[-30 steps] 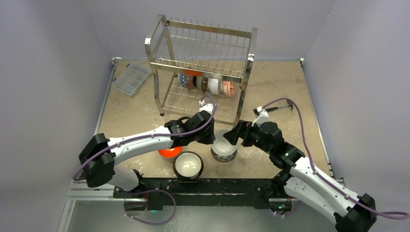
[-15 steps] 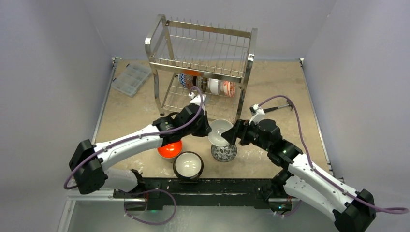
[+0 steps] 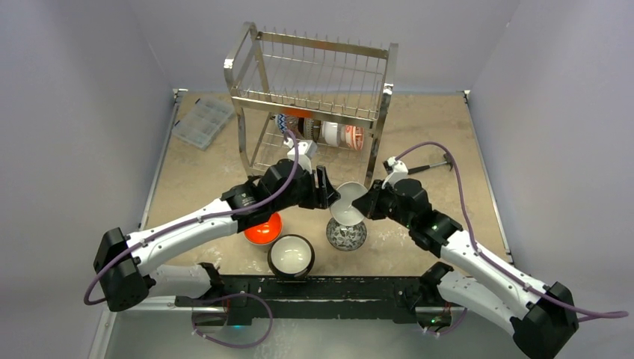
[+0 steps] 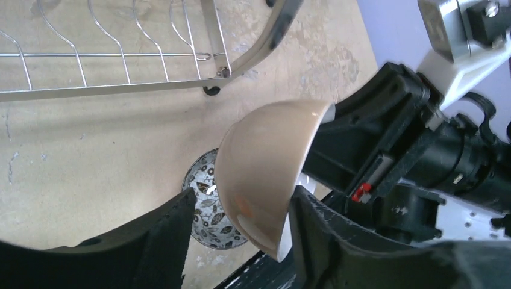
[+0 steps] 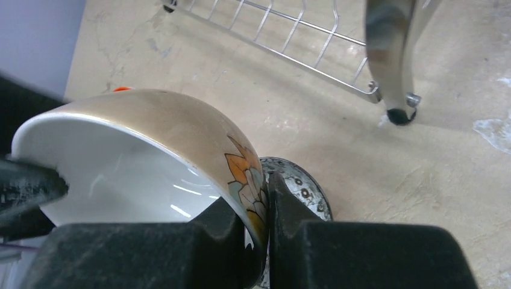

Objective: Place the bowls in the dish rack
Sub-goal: Turn the bowl upside down on the dish rack.

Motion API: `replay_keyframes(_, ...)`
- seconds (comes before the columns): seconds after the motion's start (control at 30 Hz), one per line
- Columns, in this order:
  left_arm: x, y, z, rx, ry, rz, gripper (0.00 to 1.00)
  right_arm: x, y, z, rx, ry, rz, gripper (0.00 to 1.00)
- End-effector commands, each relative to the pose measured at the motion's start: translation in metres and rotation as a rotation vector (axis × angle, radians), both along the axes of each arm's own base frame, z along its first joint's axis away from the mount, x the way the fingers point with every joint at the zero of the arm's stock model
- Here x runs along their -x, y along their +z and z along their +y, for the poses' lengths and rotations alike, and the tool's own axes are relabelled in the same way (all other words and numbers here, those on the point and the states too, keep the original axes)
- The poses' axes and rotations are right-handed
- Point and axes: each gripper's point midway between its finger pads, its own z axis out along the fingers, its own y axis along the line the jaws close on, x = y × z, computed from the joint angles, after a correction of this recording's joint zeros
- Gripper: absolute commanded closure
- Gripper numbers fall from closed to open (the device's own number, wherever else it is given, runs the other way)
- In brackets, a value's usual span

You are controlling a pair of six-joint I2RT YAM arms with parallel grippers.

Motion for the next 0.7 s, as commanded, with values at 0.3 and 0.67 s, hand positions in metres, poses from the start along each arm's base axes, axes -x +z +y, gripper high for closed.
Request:
replay_keyframes(0.3,-0.033,0.015,0.011,0.209,0.040,0.021,0.13,-0.007,0.048,0.019,-0.062,0.089,-0.150,1.00)
replay_keyframes(0.67,-0.038,0.028,0.015,0.296,0.036,0.025,0.06,-0.004,0.042,0.032,-0.134,0.287,-0.139,1.00)
